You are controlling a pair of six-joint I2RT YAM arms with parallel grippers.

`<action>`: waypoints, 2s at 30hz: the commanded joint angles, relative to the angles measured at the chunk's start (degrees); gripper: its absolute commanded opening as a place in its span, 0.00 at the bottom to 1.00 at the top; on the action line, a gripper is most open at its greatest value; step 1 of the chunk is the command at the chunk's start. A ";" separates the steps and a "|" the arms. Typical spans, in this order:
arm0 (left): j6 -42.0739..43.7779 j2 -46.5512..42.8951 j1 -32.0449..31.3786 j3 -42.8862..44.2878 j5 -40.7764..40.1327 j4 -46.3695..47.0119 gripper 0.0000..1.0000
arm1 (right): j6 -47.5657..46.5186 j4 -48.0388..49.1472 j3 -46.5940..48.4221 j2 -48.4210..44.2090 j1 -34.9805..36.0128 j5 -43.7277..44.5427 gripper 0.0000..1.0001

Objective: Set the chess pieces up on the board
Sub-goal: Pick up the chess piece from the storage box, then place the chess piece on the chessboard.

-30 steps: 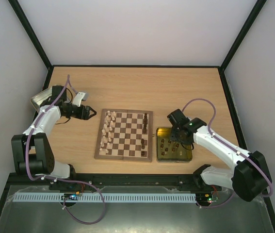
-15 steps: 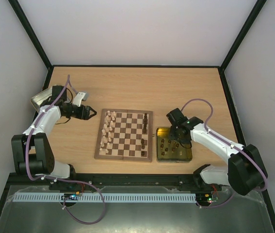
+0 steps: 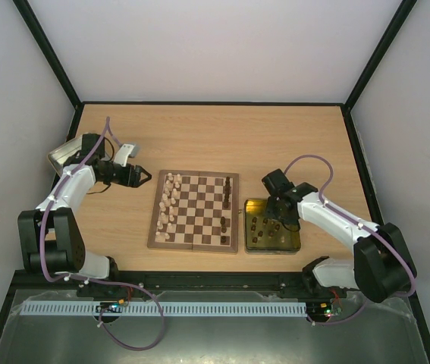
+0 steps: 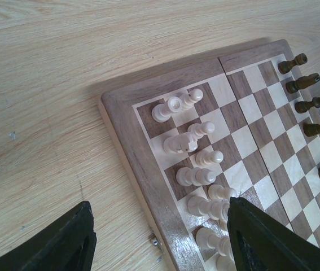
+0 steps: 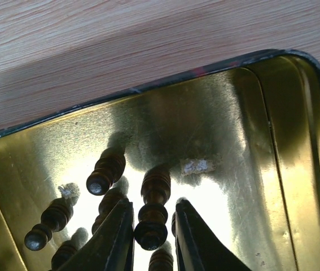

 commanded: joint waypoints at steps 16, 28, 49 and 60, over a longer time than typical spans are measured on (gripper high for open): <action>0.35 0.28 -0.36 -0.71 0.43 0.18 0.65 | -1.09 -1.74 -0.16 -2.00 -0.55 2.48 0.06; 0.26 0.41 -0.36 -0.66 0.13 0.25 0.65 | -1.93 -5.58 3.19 -3.89 -0.52 3.17 0.03; 0.08 0.81 -0.36 -0.71 -0.49 0.36 0.65 | 5.46 -0.87 18.38 5.81 16.01 -1.20 0.02; 0.17 0.46 -0.36 -0.80 -0.58 0.36 0.65 | 6.05 2.53 21.19 12.75 20.60 -2.48 0.02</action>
